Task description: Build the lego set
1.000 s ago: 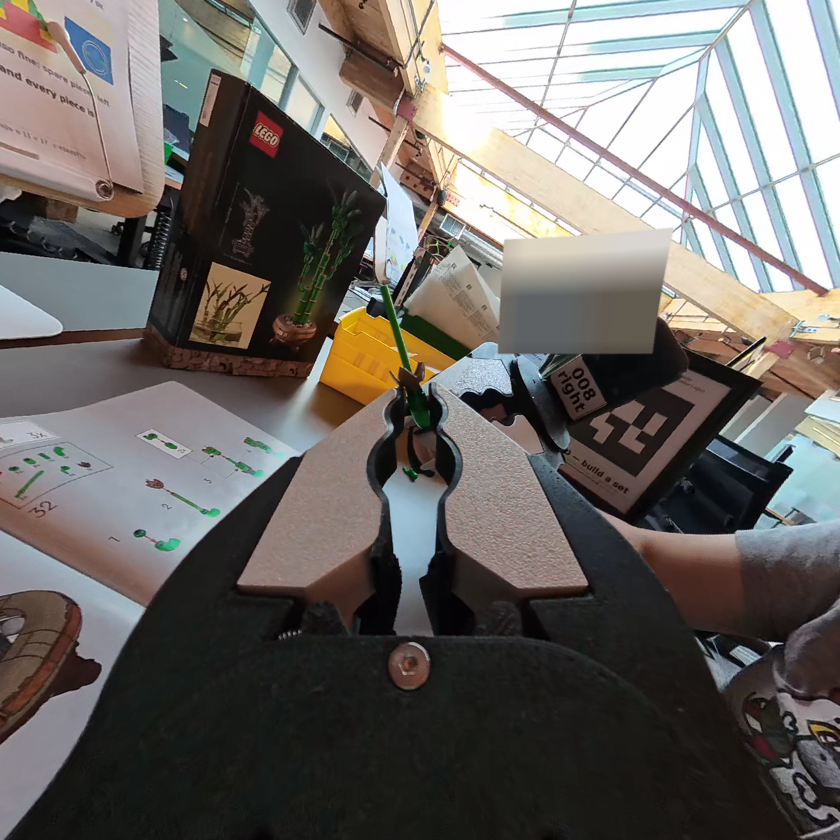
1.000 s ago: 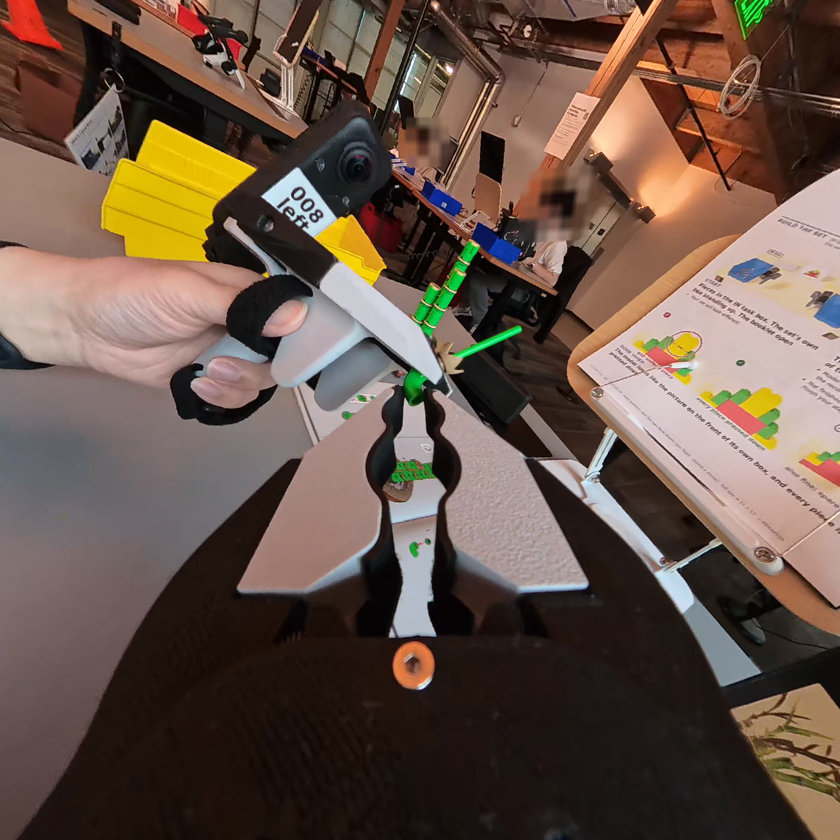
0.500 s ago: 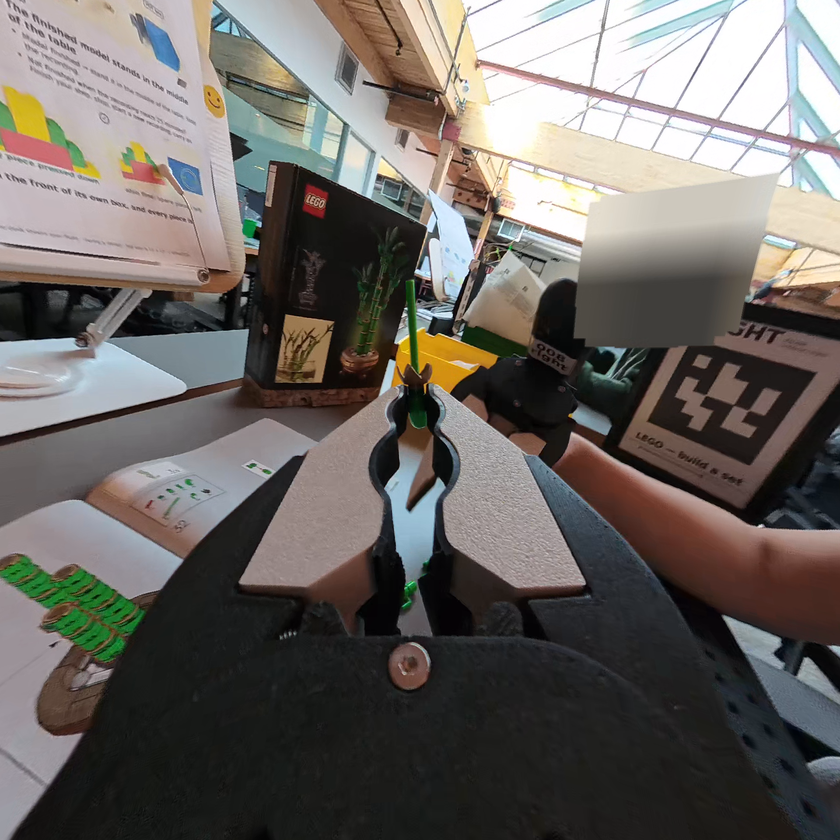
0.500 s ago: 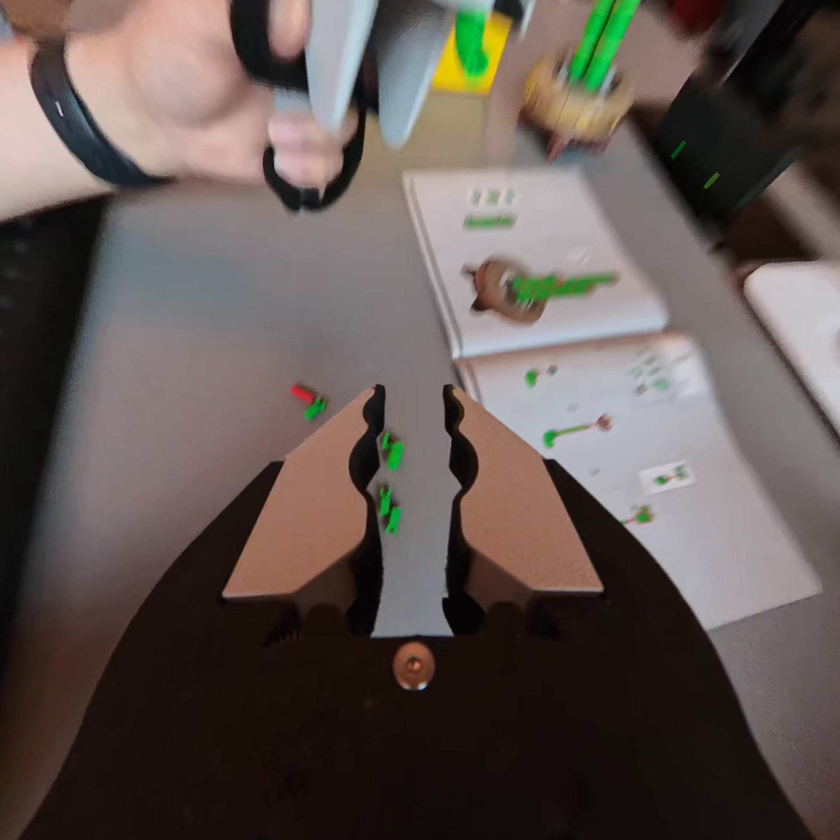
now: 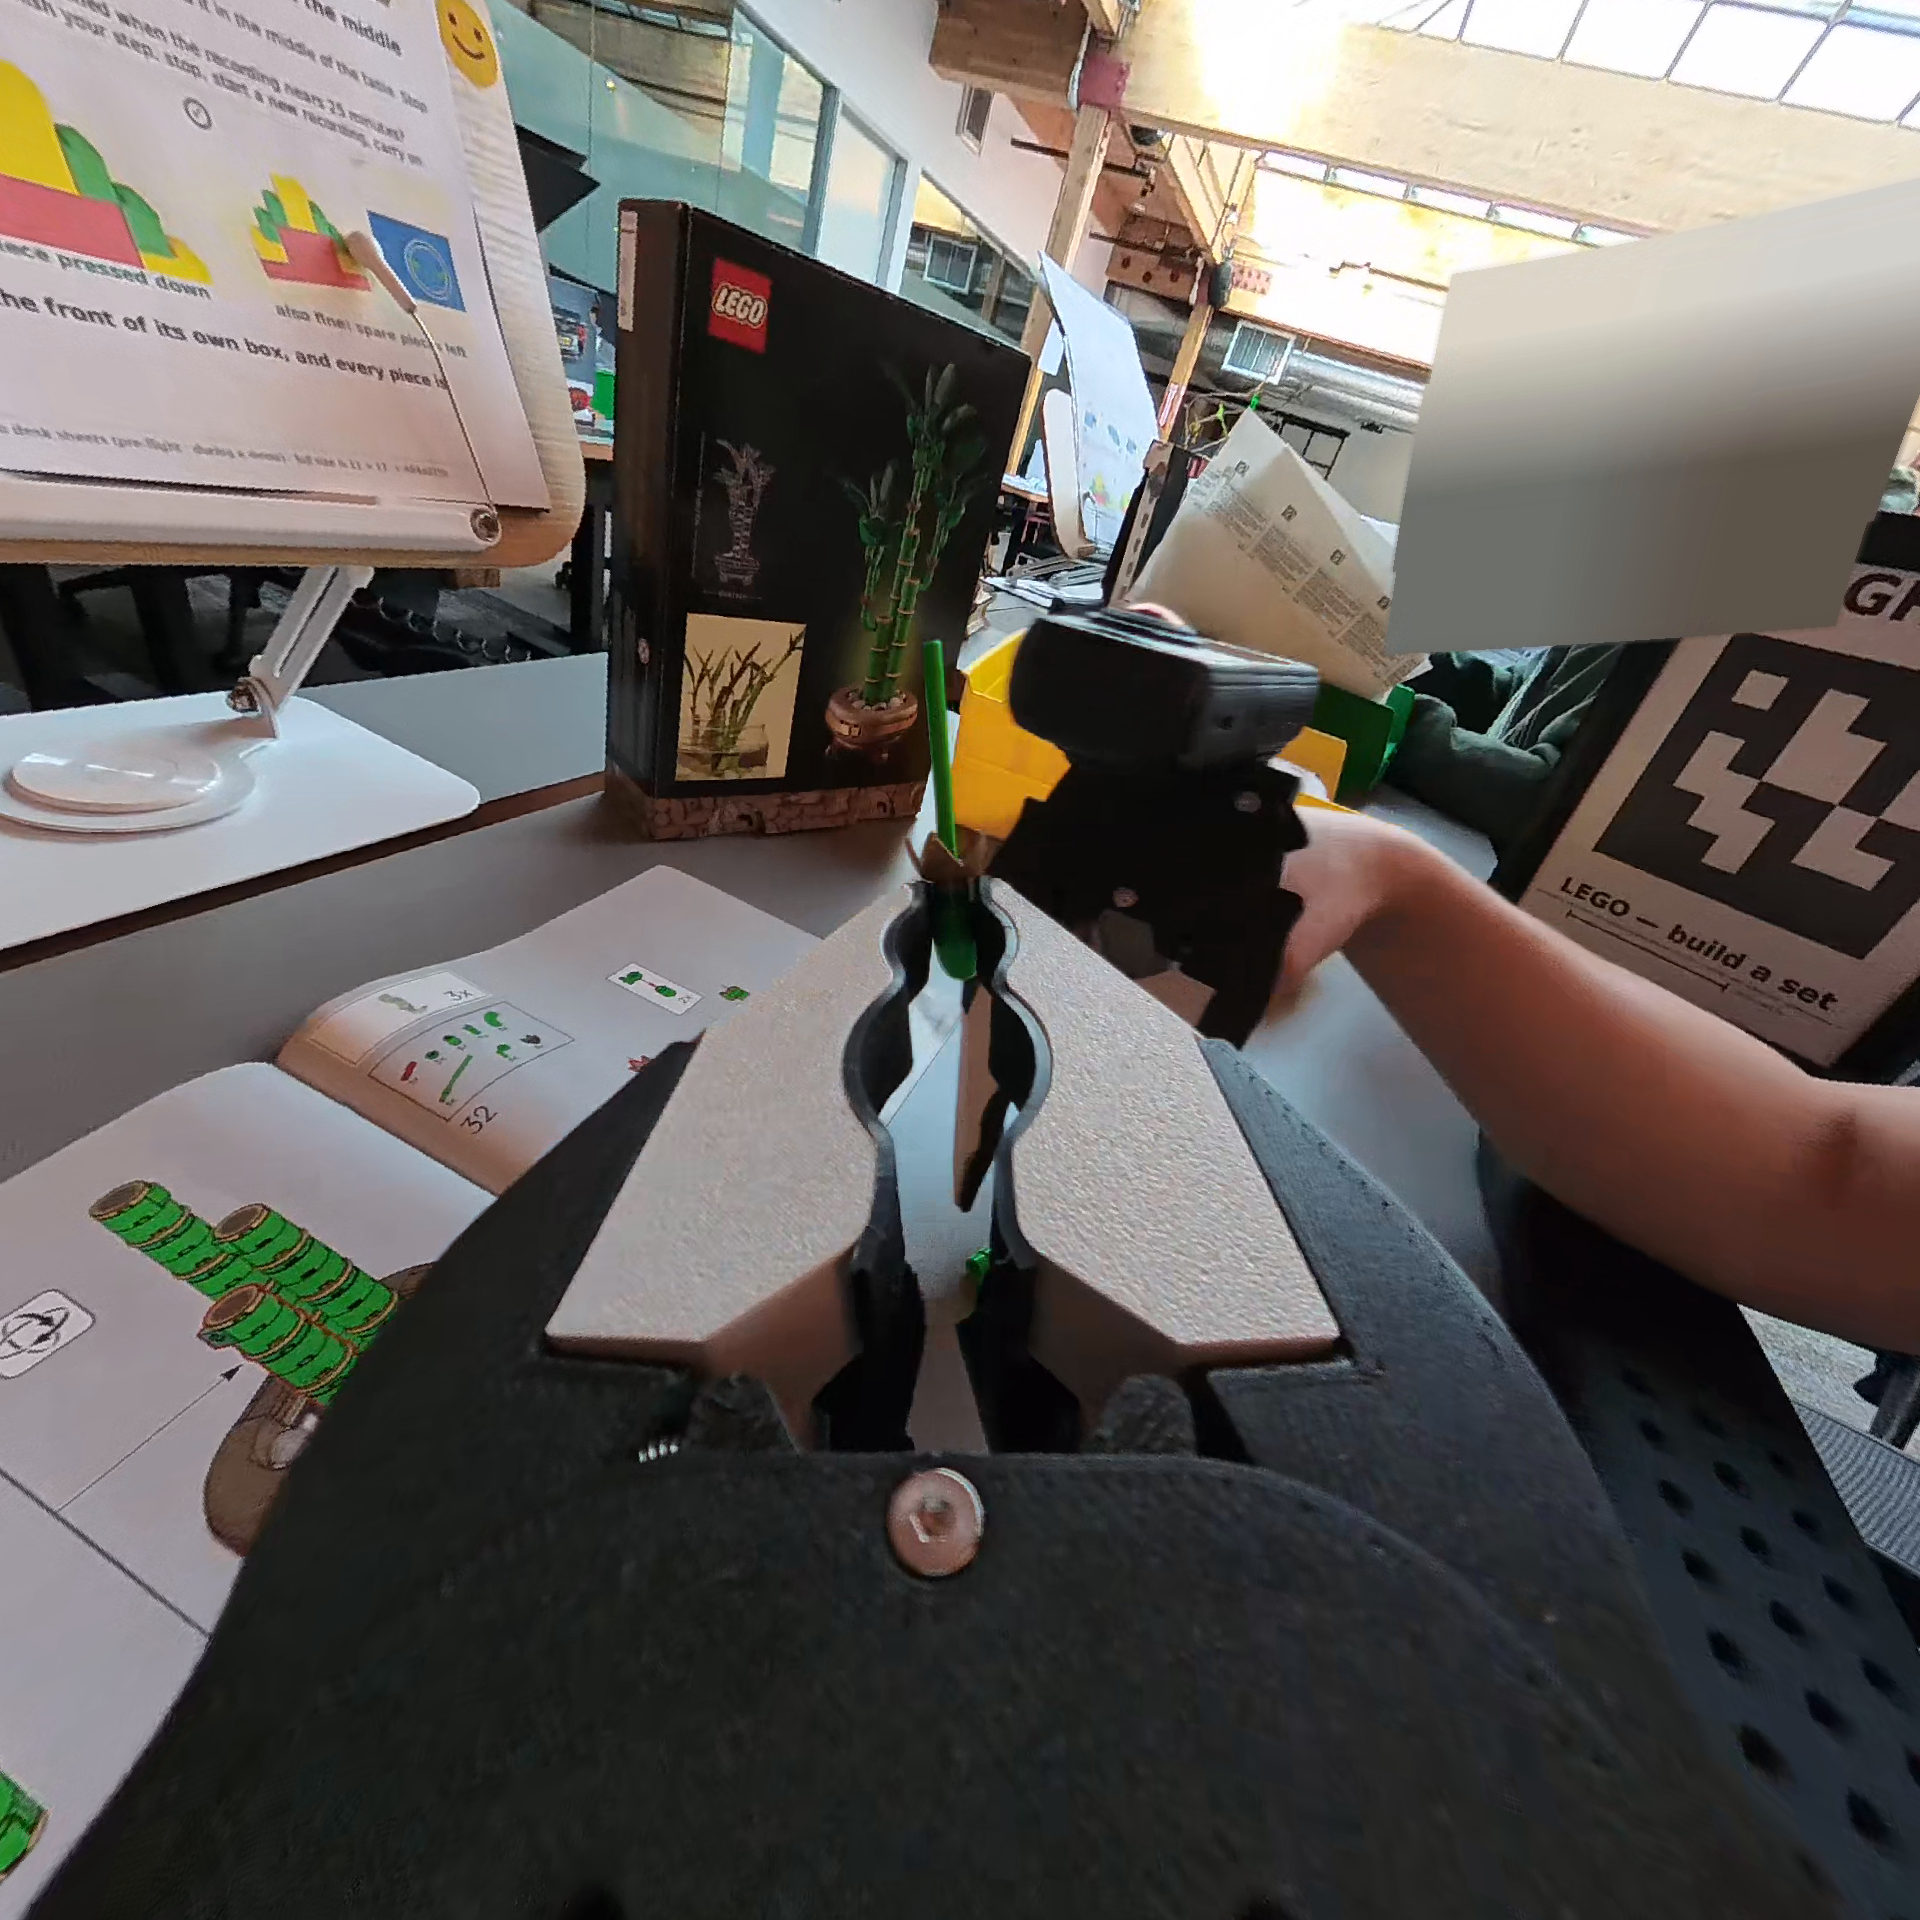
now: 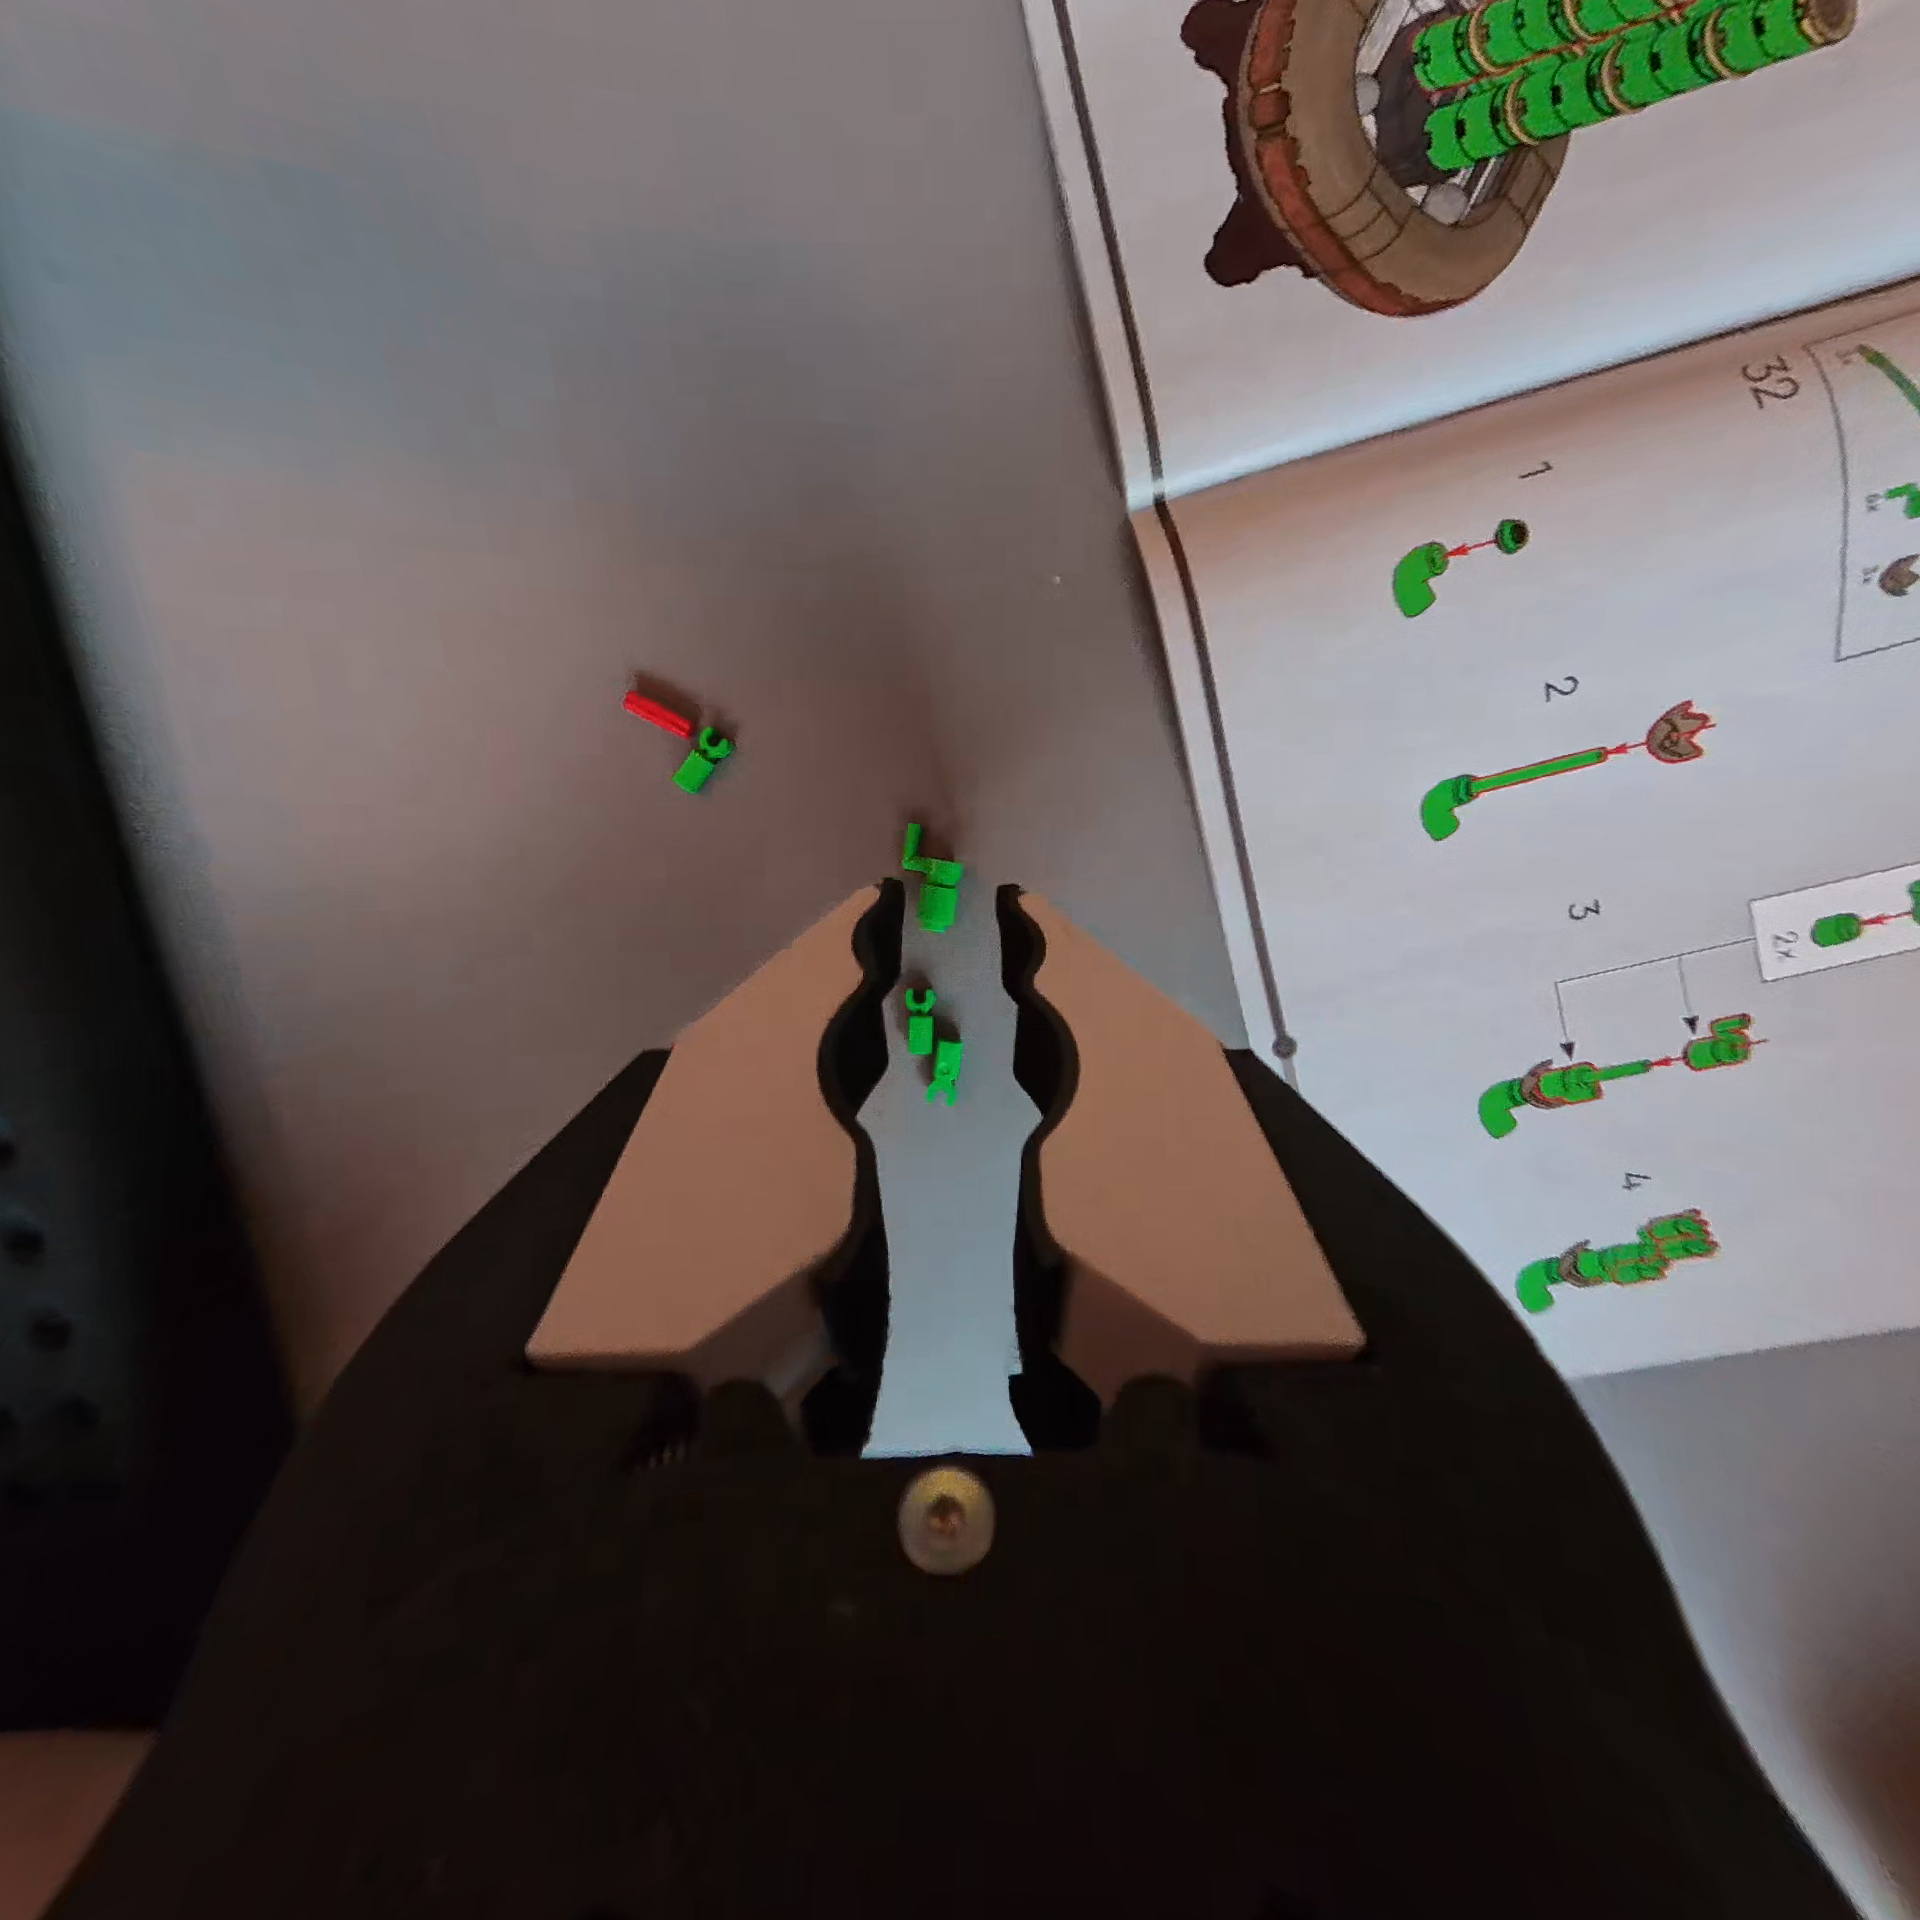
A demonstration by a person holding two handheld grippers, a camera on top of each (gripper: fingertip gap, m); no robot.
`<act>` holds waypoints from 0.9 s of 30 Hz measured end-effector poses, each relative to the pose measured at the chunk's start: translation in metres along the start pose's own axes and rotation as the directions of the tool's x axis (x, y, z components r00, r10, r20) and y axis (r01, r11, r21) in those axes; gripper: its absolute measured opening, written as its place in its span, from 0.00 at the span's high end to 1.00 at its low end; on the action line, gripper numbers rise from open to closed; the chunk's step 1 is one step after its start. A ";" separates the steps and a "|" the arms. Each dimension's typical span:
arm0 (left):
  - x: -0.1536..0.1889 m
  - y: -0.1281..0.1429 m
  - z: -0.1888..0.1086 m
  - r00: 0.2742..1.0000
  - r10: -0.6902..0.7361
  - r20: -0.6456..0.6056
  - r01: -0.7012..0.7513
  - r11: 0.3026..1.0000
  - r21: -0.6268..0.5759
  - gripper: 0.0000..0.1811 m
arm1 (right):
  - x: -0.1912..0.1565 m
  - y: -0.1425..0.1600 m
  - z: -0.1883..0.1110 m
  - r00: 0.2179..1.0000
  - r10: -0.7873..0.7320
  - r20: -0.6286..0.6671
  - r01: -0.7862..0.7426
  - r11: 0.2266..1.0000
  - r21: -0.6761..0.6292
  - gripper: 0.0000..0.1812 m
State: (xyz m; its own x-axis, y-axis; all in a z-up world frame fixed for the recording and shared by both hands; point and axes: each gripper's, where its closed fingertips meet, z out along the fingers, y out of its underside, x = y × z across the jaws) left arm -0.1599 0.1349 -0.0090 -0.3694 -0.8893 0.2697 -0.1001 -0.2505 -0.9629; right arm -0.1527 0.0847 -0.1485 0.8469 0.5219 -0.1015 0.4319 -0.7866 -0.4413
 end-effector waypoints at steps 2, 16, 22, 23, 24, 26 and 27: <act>-0.003 -0.001 -0.002 1.000 0.000 0.013 0.000 1.000 -0.002 0.97 | -0.004 0.000 0.001 0.999 -0.027 -0.040 0.025 0.999 -0.027 0.90; -0.006 -0.008 -0.008 0.999 -0.044 0.011 0.044 0.999 0.029 0.97 | 0.002 0.005 0.011 0.968 -0.125 -0.218 0.087 0.980 -0.177 0.91; -0.004 -0.003 -0.004 0.999 -0.040 0.004 0.040 0.999 0.002 0.97 | 0.003 0.007 0.014 0.972 -0.125 -0.198 0.088 0.978 -0.187 0.97; -0.004 -0.002 -0.004 0.999 -0.040 0.004 0.040 0.999 -0.003 0.97 | 0.004 0.007 0.014 0.972 -0.126 -0.197 0.090 0.979 -0.183 0.97; -0.004 -0.001 -0.003 0.999 -0.040 0.005 0.040 0.999 -0.008 0.97 | 0.005 0.007 0.013 0.972 -0.123 -0.198 0.088 0.980 -0.177 0.97; -0.005 0.000 -0.003 0.999 -0.042 0.010 0.042 0.999 -0.011 0.97 | 0.005 0.003 0.010 0.977 -0.116 -0.180 0.095 0.988 -0.122 0.97; -0.006 -0.002 -0.004 0.999 -0.044 0.011 0.044 0.999 -0.006 0.97 | 0.003 -0.002 0.006 0.981 -0.111 -0.161 0.101 0.993 -0.068 0.97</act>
State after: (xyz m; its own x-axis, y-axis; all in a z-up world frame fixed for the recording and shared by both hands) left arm -0.1614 0.1421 -0.0091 -0.3548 -0.8813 0.3121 -0.1224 -0.2872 -0.9500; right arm -0.1530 0.0900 -0.1533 0.8328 0.5458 0.0930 0.5351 -0.7504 -0.3880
